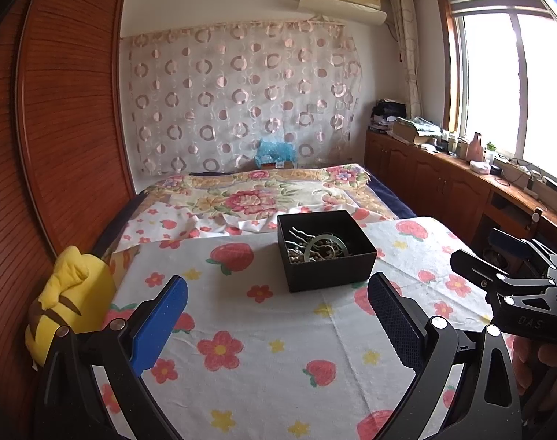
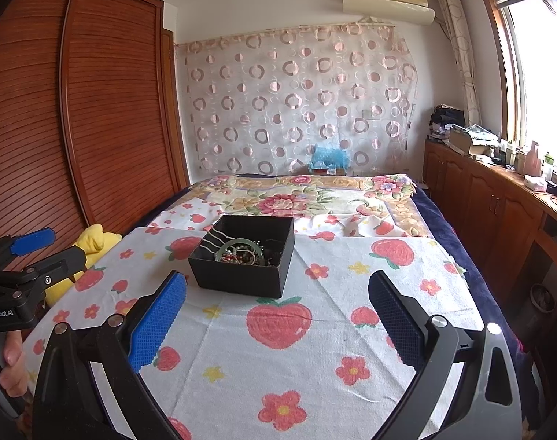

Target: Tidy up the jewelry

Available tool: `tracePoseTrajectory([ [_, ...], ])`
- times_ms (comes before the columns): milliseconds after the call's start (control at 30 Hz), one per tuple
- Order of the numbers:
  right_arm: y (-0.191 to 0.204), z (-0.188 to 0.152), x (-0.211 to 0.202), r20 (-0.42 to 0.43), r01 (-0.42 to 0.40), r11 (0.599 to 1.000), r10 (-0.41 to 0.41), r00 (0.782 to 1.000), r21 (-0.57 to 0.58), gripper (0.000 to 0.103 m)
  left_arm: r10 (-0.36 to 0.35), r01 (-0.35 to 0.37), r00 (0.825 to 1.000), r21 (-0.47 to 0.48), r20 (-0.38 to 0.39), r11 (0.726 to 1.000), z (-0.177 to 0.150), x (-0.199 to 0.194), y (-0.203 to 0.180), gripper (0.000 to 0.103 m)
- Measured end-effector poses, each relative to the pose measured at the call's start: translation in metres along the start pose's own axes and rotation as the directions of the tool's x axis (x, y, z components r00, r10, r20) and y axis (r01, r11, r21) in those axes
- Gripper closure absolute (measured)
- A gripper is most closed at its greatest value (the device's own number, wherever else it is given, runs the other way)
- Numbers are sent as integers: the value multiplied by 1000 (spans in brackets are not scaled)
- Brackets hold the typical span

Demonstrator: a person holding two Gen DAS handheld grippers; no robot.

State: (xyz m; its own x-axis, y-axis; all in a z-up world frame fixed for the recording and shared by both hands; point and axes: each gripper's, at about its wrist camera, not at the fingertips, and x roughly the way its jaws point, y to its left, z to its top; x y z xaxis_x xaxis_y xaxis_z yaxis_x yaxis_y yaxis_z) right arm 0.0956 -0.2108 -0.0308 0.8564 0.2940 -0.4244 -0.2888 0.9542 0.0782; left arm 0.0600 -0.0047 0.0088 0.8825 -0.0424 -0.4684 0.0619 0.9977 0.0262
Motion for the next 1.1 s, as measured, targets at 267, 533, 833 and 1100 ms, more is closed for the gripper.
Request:
tracePoseTrajectory([
  [267,-1,0,0,0,-1,1000,1,1000,0,3,1,-1,1000,-1,2,1000,-1,0,0,8],
  [533,-1,0,0,-1,-1,1000,1,1000,1,3,-1,1,1000,-1,1,1000,-1,0,0,8],
  [833,-1,0,0,0,-2,1000,2,1000,2,3,0,0,1000,-3,2,1000,-2,0,0,8],
  [1100,-1,0,0,2,-1,1000,1,1000,2,3,4,-4,1000,-1,0,1000,-1,-2,-4,8],
])
